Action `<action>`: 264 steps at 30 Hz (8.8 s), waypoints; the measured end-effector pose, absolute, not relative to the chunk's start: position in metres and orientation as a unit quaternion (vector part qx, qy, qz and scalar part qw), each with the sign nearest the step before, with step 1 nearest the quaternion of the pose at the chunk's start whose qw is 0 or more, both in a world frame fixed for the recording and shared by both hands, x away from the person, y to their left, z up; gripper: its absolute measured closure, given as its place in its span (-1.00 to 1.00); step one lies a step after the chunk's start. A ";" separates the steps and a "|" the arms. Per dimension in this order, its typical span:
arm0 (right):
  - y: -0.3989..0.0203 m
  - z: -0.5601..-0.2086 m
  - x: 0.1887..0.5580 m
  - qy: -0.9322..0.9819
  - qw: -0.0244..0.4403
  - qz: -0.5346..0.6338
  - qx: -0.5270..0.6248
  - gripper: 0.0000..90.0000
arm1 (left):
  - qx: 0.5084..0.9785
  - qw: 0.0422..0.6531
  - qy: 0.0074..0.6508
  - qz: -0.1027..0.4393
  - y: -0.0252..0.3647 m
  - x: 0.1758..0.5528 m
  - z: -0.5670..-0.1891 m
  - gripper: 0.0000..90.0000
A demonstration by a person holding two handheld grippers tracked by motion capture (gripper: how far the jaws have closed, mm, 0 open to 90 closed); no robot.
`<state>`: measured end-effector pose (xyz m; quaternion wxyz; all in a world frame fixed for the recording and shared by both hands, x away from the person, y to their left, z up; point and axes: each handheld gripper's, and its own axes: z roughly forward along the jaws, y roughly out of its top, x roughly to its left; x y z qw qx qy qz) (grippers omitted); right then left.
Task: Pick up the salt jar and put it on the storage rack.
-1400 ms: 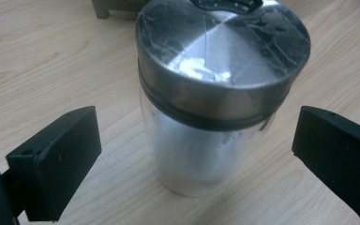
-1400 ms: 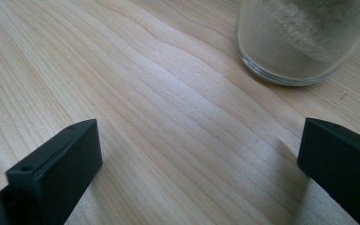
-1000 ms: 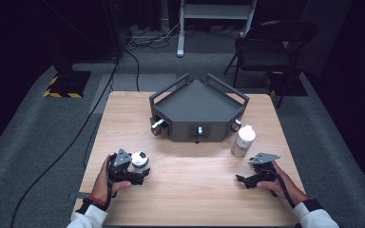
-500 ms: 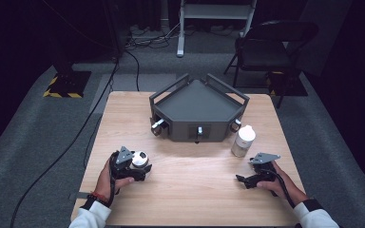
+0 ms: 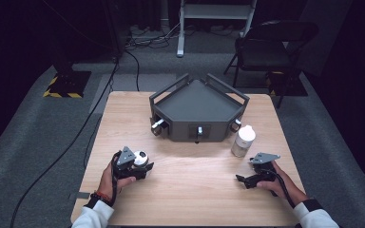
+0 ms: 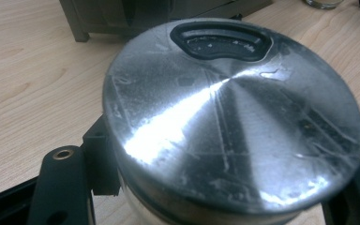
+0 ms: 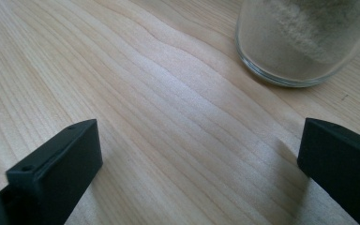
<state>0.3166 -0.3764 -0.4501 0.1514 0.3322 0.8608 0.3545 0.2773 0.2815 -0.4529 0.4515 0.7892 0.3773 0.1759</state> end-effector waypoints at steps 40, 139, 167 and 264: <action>-0.376 -0.450 0.317 0.861 0.151 0.354 0.332 -1.00 | 0.793 0.462 0.362 0.163 0.270 0.296 -0.414 -0.32; -0.377 -0.450 0.316 0.862 0.151 0.355 0.330 -1.00 | 0.777 0.469 0.353 0.228 0.126 0.426 -0.311 -0.32; -0.378 -0.450 0.316 0.862 0.150 0.355 0.329 -1.00 | 0.767 0.474 0.378 0.208 0.117 0.444 -0.337 -0.33; -0.376 -0.450 0.317 0.862 0.150 0.355 0.330 -1.00 | 0.829 0.411 0.276 0.259 0.182 0.308 -0.355 -0.98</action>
